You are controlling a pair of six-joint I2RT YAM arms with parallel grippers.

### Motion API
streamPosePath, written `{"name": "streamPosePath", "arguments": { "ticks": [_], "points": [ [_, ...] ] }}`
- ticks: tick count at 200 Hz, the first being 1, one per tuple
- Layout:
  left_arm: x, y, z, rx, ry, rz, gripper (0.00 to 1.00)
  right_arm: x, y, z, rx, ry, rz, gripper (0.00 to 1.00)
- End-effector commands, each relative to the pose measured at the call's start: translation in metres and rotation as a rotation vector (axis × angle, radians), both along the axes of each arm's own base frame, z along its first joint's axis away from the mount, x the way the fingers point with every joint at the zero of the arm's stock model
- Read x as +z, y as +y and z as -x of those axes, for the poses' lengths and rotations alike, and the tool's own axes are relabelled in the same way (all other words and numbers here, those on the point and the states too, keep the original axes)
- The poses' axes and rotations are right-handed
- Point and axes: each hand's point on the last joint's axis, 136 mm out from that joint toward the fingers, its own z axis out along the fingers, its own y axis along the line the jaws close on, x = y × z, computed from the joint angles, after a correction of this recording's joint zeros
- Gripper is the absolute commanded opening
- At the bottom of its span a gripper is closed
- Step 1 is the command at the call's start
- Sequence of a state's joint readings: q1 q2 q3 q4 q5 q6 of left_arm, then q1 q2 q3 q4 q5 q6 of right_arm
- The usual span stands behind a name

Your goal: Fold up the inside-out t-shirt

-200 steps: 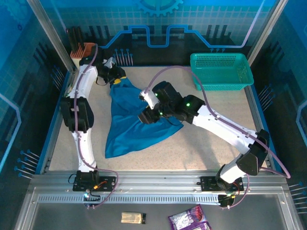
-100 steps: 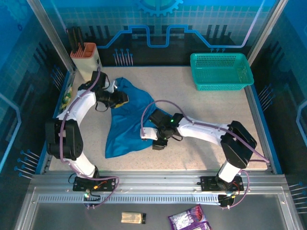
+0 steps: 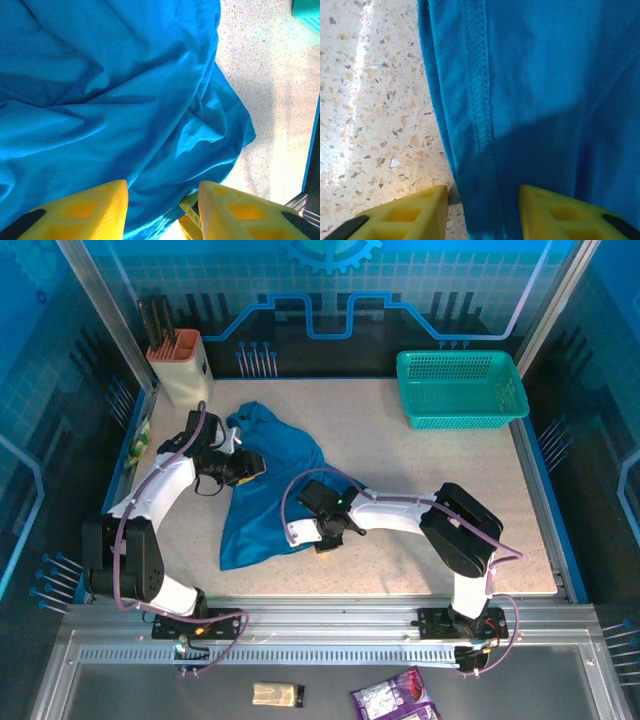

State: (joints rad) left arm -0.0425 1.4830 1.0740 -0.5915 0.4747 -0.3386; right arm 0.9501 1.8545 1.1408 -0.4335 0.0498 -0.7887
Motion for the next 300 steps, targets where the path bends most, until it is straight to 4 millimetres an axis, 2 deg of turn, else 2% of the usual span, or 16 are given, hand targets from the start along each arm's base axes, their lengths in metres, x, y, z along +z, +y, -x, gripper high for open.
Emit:
{"name": "streamPosePath", "arguments": {
  "ticks": [1, 19, 51, 89, 101, 157, 177, 214, 266, 274, 287, 300],
  "points": [
    [0.002, -0.001, 0.003, -0.006, -0.025, -0.009, 0.42, 0.004, 0.009, -0.012, 0.004, -0.053, -0.017, 0.30],
    [0.002, -0.001, 0.003, -0.009, -0.024, -0.009, 0.42, 0.011, 0.010, -0.013, -0.005, -0.057, -0.027, 0.15],
    [0.006, -0.002, 0.004, -0.011, -0.036, -0.011, 0.42, 0.035, 0.008, -0.005, 0.003, -0.046, -0.063, 0.01],
    [0.006, -0.009, 0.007, -0.037, -0.040, -0.017, 0.42, 0.053, 0.005, 0.006, -0.005, 0.001, -0.084, 0.09],
    [0.005, -0.011, 0.008, -0.043, -0.039, -0.021, 0.42, 0.055, 0.003, 0.007, -0.012, 0.014, -0.080, 0.03],
    [-0.003, -0.033, 0.013, -0.092, -0.028, -0.017, 0.42, 0.068, 0.004, -0.001, -0.112, 0.026, -0.163, 0.09],
    [-0.007, -0.045, 0.016, -0.121, -0.023, -0.021, 0.42, 0.073, 0.004, 0.000, -0.145, 0.063, -0.204, 0.00],
    [-0.013, -0.061, 0.027, -0.167, -0.025, -0.021, 0.42, 0.083, 0.005, -0.008, -0.252, 0.139, -0.312, 0.00],
    [-0.011, -0.079, 0.051, -0.251, -0.082, -0.034, 0.45, 0.089, -0.004, -0.039, -0.550, 0.339, -0.456, 0.00],
    [-0.013, -0.081, 0.055, -0.260, -0.081, -0.042, 0.46, 0.088, -0.004, -0.036, -0.565, 0.407, -0.463, 0.06],
    [-0.020, -0.082, 0.060, -0.267, -0.065, -0.062, 0.46, 0.084, -0.004, -0.026, -0.576, 0.507, -0.447, 0.28],
    [-0.027, -0.080, 0.063, -0.252, -0.042, -0.079, 0.46, 0.077, -0.008, -0.023, -0.599, 0.524, -0.412, 0.32]
  ]
}}
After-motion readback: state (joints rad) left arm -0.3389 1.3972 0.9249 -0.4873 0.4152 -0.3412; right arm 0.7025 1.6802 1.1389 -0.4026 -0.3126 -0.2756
